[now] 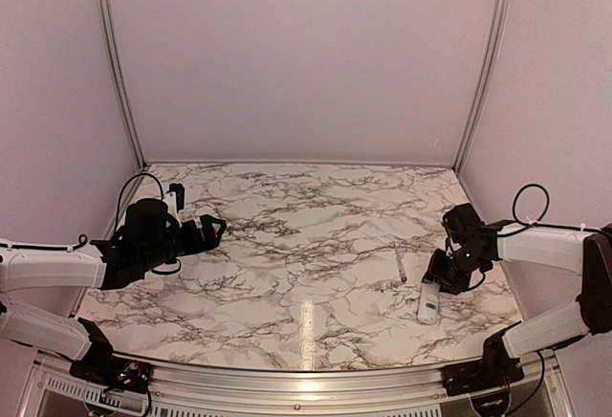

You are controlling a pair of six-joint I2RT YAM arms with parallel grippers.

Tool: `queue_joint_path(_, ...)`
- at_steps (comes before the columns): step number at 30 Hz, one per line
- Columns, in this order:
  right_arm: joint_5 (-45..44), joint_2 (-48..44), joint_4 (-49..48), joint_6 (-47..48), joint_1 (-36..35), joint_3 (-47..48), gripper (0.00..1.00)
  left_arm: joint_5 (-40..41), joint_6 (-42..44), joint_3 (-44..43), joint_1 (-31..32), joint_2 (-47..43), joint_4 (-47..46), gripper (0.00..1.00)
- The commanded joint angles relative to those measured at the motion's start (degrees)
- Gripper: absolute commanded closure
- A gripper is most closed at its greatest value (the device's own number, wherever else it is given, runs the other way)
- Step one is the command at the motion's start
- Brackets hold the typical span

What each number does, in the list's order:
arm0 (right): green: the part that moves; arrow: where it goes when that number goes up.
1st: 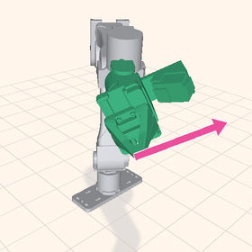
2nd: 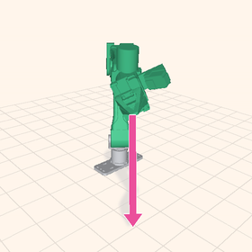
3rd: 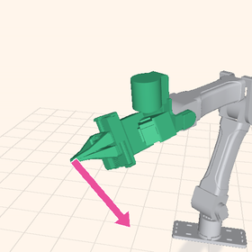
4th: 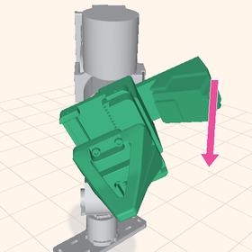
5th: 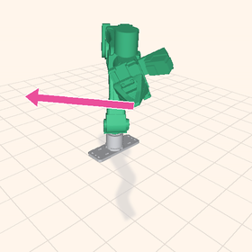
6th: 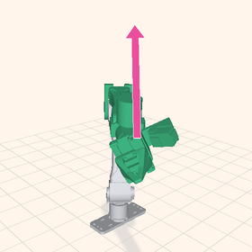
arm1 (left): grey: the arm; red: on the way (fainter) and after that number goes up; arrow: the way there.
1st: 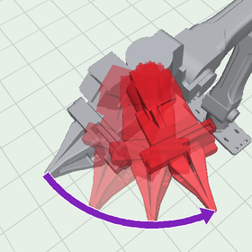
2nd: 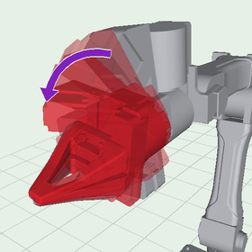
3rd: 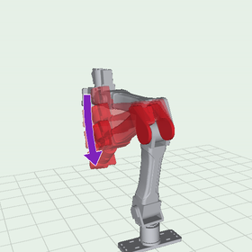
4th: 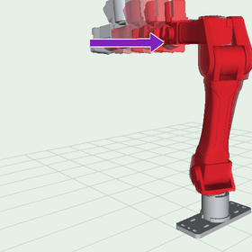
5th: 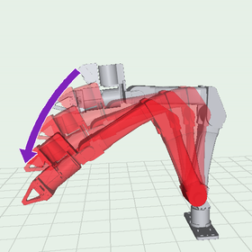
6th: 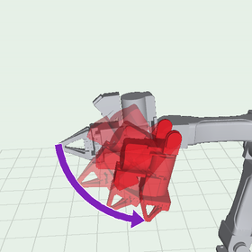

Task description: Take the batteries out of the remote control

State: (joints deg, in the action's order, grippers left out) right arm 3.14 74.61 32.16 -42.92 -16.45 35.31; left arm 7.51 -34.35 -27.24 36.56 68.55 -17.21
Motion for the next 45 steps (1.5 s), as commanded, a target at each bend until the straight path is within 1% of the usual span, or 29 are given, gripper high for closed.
queue_joint_path(1, 4.2, -3.3, -0.7, -2.5, -0.5, 2.3, 1.0, -0.9, 0.8, 0.7, 0.3, -0.9, -1.8, 0.01)
queue_joint_path(7, 5.5, -5.7, -0.7, -4.4, -0.7, 4.5, 1.0, -3.1, 0.6, 0.9, 0.3, -0.7, -3.1, 0.01)
queue_joint_path(13, 8.5, -6.5, -5.5, -8.7, -1.4, 4.8, 1.0, -7.3, 0.1, 1.5, 0.4, 0.7, -6.8, 0.01)
queue_joint_path(15, 8.9, -5.6, -7.0, -10.1, -2.1, 5.6, 1.0, -10.2, -0.3, 1.7, 0.7, 1.5, -8.7, 0.01)
queue_joint_path(19, 8.8, -1.3, -9.2, -12.2, -5.4, 8.8, 1.0, -12.7, -0.5, 1.7, 2.9, 3.4, -12.9, 0.01)
queue_joint_path(22, 9.4, 2.9, -10.7, -14.2, -7.9, 12.2, 1.0, -14.0, -0.1, 0.7, 4.7, 5.3, -14.3, 0.01)
queue_joint_path(28, 10.8, 9.6, -16.2, -19.0, -12.1, 17.0, 1.0, -16.3, -0.7, 0.1, 7.7, 7.9, -18.7, 0.01)
queue_joint_path(31, 10.3, 13.4, -18.2, -20.6, -14.3, 20.3, 1.0, -17.4, -1.0, -0.4, 8.8, 9.3, -20.1, 0.01)
queue_joint_path(35, 12.4, 18.1, -20.9, -22.8, -16.2, 23.7, 1.0, -17.7, -1.4, -0.6, 10.0, 10.5, -21.5, 0.01)
queue_joint_path(39, 12.7, 20.6, -23.7, -25.4, -17.8, 25.8, 1.0, -17.6, -1.4, -1.2, 11.3, 11.6, -22.6, 0.01)
queue_joint_path(45, 10.4, 22.3, -27.0, -29.9, -21.7, 28.9, 1.0, -17.2, -1.6, -1.8, 12.8, 13.7, -24.6, 0.02)
